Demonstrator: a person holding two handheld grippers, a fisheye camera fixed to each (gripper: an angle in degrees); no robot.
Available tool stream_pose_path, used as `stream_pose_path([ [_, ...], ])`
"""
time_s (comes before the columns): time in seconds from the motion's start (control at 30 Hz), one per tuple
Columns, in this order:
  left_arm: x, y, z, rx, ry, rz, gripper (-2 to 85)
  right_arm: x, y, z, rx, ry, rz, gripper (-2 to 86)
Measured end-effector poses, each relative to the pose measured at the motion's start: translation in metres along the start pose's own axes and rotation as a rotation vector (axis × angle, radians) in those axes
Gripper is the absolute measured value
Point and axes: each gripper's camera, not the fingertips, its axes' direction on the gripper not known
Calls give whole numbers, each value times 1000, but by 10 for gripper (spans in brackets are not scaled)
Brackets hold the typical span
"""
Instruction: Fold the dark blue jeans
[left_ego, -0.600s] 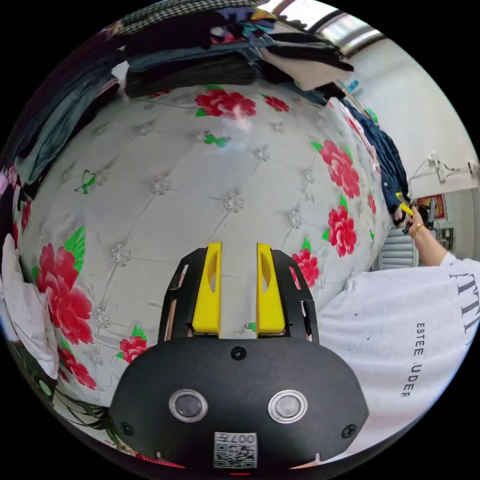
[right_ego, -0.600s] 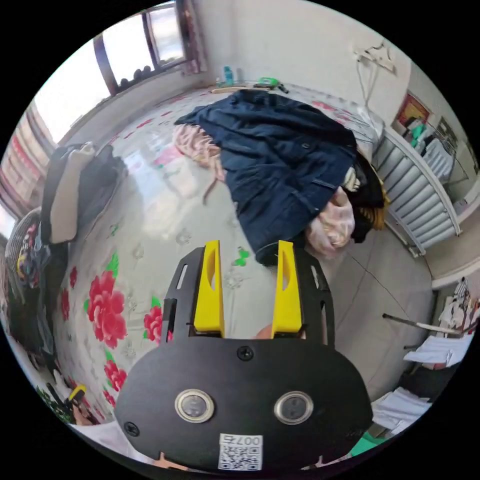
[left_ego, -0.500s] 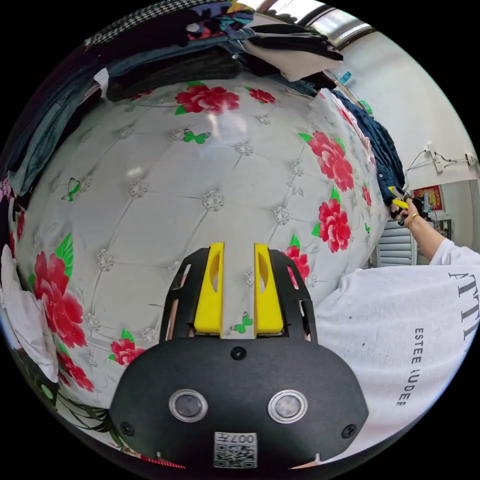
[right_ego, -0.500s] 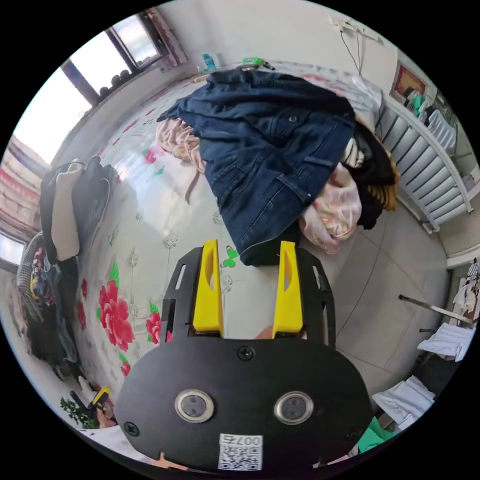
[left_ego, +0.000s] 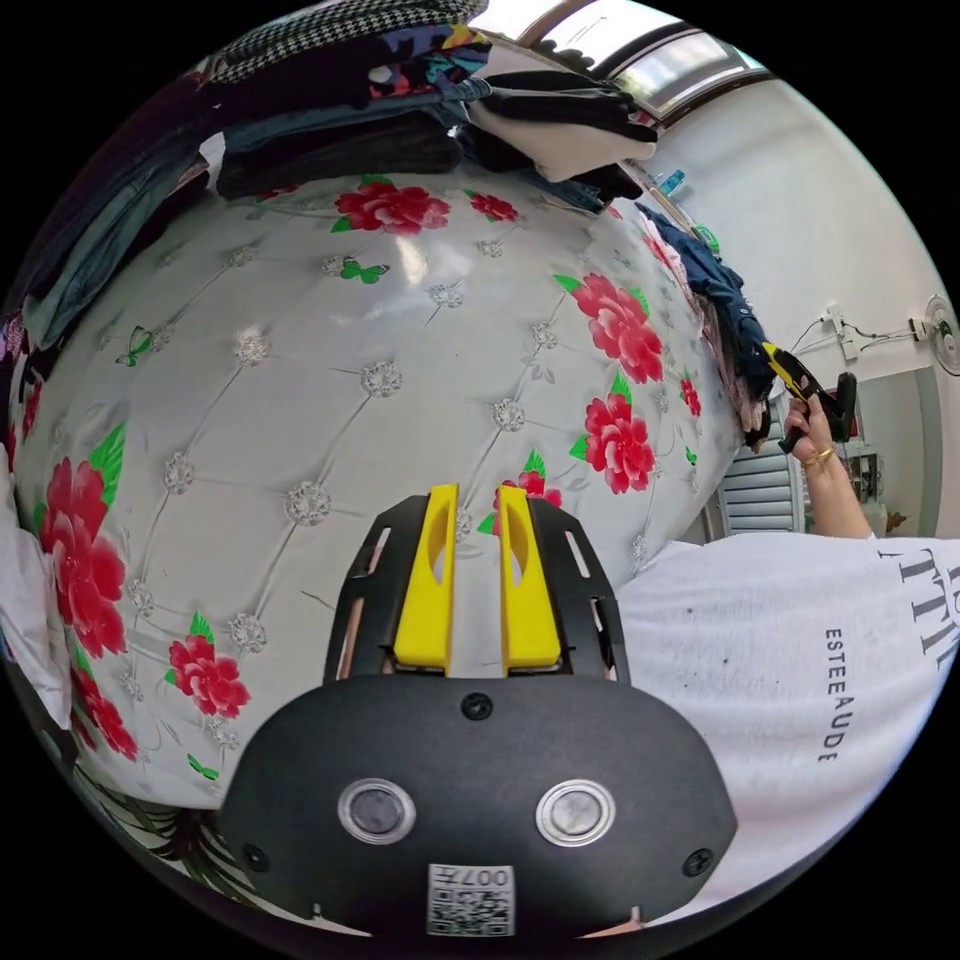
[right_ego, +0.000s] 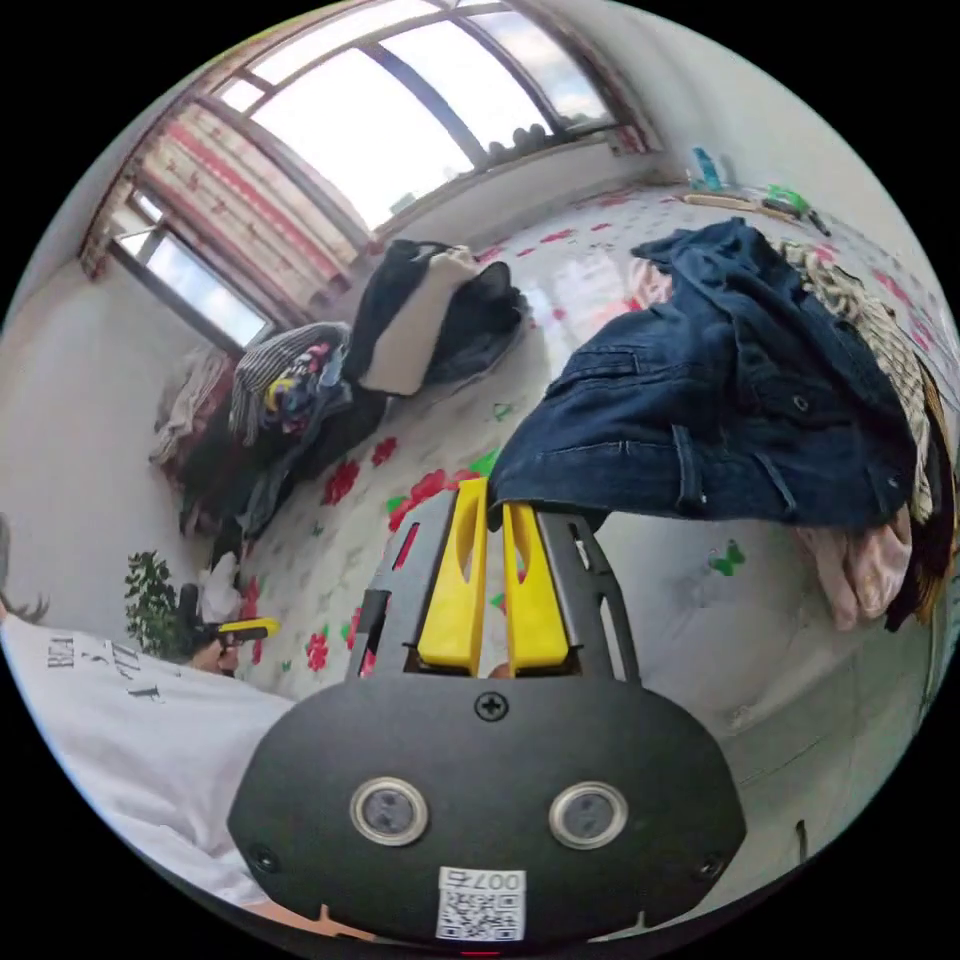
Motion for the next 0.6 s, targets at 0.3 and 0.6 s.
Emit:
stream_pose_path([
  [0.3, -33, 59, -64, 243, 18, -153, 80, -319, 92, 159, -467, -686, -558, 3],
  [0.6, -26, 122, -149, 411, -416, -141, 70, -314, 125, 155, -505, -477, -555, 34],
])
